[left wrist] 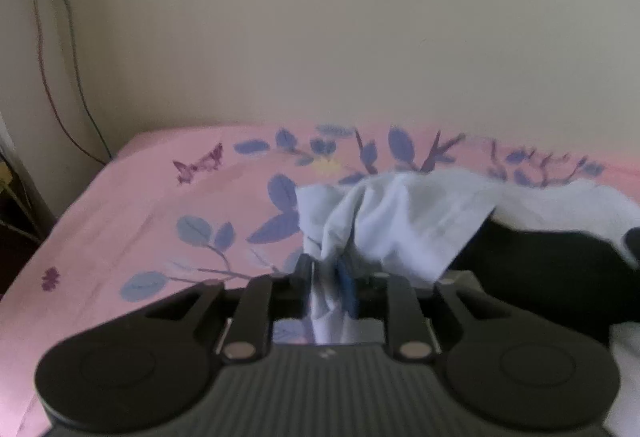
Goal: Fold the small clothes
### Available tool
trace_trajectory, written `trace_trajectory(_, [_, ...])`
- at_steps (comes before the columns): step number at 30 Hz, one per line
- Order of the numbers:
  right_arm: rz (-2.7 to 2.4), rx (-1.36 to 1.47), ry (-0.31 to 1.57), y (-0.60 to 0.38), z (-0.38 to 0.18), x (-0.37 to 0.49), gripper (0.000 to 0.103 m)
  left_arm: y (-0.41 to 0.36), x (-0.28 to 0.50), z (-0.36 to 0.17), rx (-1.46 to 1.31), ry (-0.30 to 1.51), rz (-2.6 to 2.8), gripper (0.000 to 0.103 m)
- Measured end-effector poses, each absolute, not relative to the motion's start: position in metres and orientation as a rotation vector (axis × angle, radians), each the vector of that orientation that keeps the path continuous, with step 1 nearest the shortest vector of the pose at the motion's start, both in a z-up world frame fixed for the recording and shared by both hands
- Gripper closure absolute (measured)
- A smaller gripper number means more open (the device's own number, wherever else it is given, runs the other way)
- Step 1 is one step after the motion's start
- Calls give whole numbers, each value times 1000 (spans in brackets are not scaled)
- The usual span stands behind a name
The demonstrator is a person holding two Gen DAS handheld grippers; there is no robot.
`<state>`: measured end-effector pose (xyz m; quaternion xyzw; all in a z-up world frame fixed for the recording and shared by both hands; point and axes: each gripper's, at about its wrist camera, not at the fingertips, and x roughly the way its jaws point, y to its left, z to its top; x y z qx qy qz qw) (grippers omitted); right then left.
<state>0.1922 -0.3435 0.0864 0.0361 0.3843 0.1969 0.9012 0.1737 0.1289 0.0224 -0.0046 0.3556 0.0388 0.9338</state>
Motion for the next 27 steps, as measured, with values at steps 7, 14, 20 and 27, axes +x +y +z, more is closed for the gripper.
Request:
trace_trajectory(7, [235,84,706,-376,104,189,48,163,131,54,-162,660,31,75])
trace_trajectory(14, [331,19,826,-309,56,242,96,156,119,52,-168,671,3,73])
trace_trajectory(20, [410,-121,872,-285,62,251,71,156,111,48,-150,699,-7,73])
trace_trajectory(27, [450,98,797,-351,108,159,46,203,48,65,-136,677,-14,63])
